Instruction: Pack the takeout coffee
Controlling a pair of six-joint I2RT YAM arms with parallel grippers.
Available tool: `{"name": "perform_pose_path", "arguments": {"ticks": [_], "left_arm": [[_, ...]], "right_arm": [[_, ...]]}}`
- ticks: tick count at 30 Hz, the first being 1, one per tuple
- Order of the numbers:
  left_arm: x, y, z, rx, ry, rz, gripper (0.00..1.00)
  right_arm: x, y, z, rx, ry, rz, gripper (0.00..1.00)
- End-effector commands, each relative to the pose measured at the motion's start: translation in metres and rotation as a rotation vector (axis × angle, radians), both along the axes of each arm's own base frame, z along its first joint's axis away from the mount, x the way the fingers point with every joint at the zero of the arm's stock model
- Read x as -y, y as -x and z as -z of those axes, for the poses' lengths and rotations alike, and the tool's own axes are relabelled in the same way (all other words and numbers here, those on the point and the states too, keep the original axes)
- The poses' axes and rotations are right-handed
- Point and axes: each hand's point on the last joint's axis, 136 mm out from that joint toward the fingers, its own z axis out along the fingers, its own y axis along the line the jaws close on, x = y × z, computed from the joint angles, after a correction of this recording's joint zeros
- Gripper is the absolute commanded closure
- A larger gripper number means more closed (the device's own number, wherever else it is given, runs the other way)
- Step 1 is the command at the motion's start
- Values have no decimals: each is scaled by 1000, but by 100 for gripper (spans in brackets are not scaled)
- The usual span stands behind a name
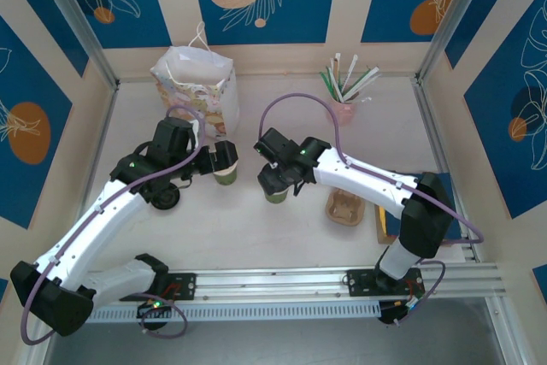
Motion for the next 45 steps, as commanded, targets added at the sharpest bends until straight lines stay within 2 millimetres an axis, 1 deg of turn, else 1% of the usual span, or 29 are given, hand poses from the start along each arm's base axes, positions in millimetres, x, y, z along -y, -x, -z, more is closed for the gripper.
{"name": "perform_pose_path", "arguments": {"ticks": [1, 16, 31, 45], "left_arm": [[-2, 3, 3, -4, -25, 7, 0], [0, 1, 2, -3, -26, 12, 0], [0, 2, 4, -11, -30, 14, 0], [0, 1, 5, -11, -30, 16, 0]], "right_arm": [[-2, 1, -5, -4, -13, 6, 29], [-5, 2, 1, -41, -43, 11, 28], [-5, 1, 11, -57, -27, 22, 28], [-5, 6, 19, -80, -18, 25, 27]]}}
